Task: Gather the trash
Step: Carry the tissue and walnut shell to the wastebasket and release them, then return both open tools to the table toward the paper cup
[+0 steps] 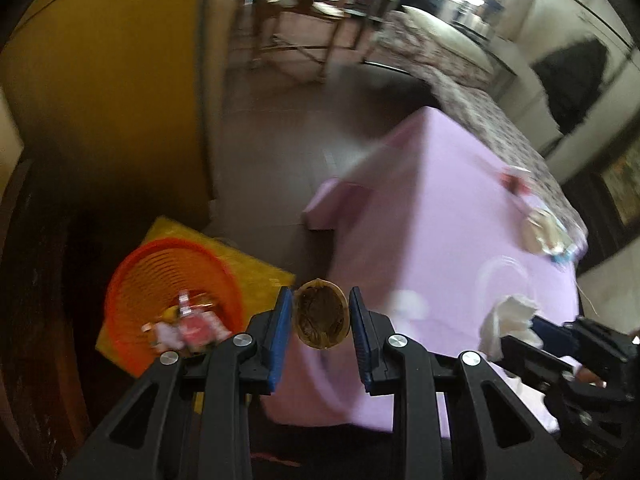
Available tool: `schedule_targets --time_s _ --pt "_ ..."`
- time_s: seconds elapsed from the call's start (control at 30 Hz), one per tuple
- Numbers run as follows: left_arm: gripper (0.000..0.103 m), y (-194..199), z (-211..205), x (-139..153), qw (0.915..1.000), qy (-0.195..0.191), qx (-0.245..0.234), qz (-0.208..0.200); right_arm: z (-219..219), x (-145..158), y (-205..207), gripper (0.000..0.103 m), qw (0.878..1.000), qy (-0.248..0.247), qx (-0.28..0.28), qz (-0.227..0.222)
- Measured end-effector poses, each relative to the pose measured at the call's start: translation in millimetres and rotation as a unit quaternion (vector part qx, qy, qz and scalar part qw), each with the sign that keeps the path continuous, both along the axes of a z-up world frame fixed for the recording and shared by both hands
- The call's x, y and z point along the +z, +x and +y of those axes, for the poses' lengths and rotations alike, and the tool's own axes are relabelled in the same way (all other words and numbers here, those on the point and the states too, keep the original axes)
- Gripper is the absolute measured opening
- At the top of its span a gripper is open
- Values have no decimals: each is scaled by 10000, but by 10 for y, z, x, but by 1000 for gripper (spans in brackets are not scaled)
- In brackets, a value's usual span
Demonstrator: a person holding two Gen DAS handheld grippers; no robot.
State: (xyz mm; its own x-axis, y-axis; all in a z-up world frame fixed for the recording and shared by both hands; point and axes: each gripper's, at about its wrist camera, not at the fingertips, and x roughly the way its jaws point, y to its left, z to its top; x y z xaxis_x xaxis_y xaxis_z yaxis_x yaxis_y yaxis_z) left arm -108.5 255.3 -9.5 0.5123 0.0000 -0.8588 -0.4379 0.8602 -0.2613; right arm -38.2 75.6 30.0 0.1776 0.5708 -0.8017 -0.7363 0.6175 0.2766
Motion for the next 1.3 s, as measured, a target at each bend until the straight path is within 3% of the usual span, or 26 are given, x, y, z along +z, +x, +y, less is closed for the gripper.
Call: schedule_targets --time_s 0.3,0.5,0.63,0.7,0.77,0.8,1.07,1.3 --pt "29 -520 1004 -497 9931 -212 1068 436 1179 -153 -276 31 9915 -511 1196 47" --pt "29 -681 1383 -797 9866 -527 1424 590 1715 -479 -159 31 9843 -739 1451 686" --pt "29 -733 1618 -961 9818 -730 1630 643 1944 -669 -119 31 9818 -860 1446 885" --pt "33 -746 1679 -1022 9786 -842 1761 653 1996 -760 -75 38 9814 -737 1394 1094" --pt "41 -771 1740 -1058 9749 -902 1911 705 2051 -852 5 66 9821 -561 1268 1272" --pt "48 -778 1761 -1061 9739 -906 1955 714 2055 -875 47 69 9836 -536 1156 1273" --pt "54 -717 1695 -1000 9731 -831 2003 779 1956 -829 137 69 9858 -494 1024 1239" --pt "60 -394 1257 -733 9866 -391 1402 732 1475 -542 254 70 9923 -257 705 985"
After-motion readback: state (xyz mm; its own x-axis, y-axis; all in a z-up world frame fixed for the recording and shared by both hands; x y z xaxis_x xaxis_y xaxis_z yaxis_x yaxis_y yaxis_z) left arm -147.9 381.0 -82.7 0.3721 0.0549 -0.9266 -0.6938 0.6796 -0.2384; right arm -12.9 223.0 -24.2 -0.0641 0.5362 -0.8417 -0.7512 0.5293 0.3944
